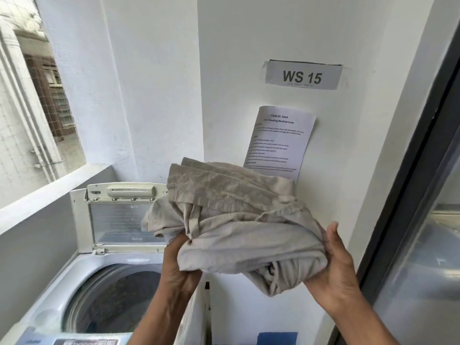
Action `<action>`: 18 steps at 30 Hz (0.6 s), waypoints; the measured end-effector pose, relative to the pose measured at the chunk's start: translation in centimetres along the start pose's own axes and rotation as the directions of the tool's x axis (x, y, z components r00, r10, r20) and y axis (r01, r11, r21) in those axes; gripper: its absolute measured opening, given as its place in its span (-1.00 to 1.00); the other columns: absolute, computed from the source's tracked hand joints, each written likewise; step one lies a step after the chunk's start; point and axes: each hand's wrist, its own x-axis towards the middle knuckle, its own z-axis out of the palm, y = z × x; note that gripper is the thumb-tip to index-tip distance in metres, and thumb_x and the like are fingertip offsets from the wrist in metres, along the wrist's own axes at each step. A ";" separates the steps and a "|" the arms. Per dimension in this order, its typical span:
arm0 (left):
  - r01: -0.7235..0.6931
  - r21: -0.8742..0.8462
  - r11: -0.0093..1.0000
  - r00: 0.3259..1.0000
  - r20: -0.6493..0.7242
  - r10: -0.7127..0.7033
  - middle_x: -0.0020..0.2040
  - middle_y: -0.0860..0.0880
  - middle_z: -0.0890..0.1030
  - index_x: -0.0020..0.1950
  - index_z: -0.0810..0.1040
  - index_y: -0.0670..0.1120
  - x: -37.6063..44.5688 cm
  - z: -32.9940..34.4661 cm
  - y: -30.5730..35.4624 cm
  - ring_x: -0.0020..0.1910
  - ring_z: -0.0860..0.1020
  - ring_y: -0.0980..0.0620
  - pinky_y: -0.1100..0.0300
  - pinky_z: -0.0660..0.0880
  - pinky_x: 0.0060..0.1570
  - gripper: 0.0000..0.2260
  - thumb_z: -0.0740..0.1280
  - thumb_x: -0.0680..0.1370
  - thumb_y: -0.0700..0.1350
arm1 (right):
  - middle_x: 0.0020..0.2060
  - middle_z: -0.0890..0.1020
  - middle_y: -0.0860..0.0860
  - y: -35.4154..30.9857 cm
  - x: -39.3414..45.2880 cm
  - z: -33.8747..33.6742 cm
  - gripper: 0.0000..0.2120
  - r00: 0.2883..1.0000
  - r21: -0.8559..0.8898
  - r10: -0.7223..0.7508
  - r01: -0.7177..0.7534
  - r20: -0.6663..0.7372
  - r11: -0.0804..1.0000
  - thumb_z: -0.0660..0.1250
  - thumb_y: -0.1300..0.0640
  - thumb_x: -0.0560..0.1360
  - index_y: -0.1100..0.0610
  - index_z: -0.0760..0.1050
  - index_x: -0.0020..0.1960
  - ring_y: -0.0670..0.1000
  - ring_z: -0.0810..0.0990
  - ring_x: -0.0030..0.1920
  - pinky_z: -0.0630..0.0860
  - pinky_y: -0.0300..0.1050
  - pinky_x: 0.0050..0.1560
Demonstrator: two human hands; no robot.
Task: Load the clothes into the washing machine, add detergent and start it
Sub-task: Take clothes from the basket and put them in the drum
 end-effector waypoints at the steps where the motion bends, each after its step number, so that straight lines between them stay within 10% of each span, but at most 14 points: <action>1: 0.017 0.032 0.999 1.000 -0.006 -0.017 -0.21 -0.13 0.75 0.01 0.78 -0.21 -0.5 -0.5 0.5 -0.23 0.73 -0.05 0.12 0.69 -0.20 -0.60 0.57 0.28 0.00 | 0.42 0.56 0.22 0.5 0.3 0.2 -0.09 1.000 -0.027 0.011 -0.011 0.010 1.000 0.60 -0.31 0.31 0.11 0.47 0.50 0.28 0.52 0.44 0.32 0.37 0.51; 10: 0.116 0.158 0.981 0.990 -0.095 -0.102 0.03 -0.28 0.75 -0.03 0.79 -0.18 -2.3 -10.6 7.2 -0.04 0.76 -0.22 -0.17 0.68 0.01 -0.35 0.78 0.00 0.10 | 0.35 0.65 0.05 9.6 3.0 3.5 -0.30 0.999 -0.181 -0.028 0.020 -0.044 0.983 0.50 0.33 0.42 -0.06 0.47 0.49 0.16 0.62 0.36 0.39 0.29 0.49; 18: 0.203 0.408 0.890 0.923 -0.382 -0.035 -0.29 -0.15 0.74 -0.30 0.76 -0.15 0.2 -23.7 13.5 -0.36 0.72 -0.05 0.16 0.67 -0.36 -0.77 0.36 0.47 -0.17 | 0.33 0.66 -0.11 22.9 6.1 10.0 -0.11 0.996 -0.252 0.035 -0.054 -0.078 0.966 0.62 0.23 0.23 -0.17 0.44 0.48 0.01 0.67 0.29 0.53 0.21 0.38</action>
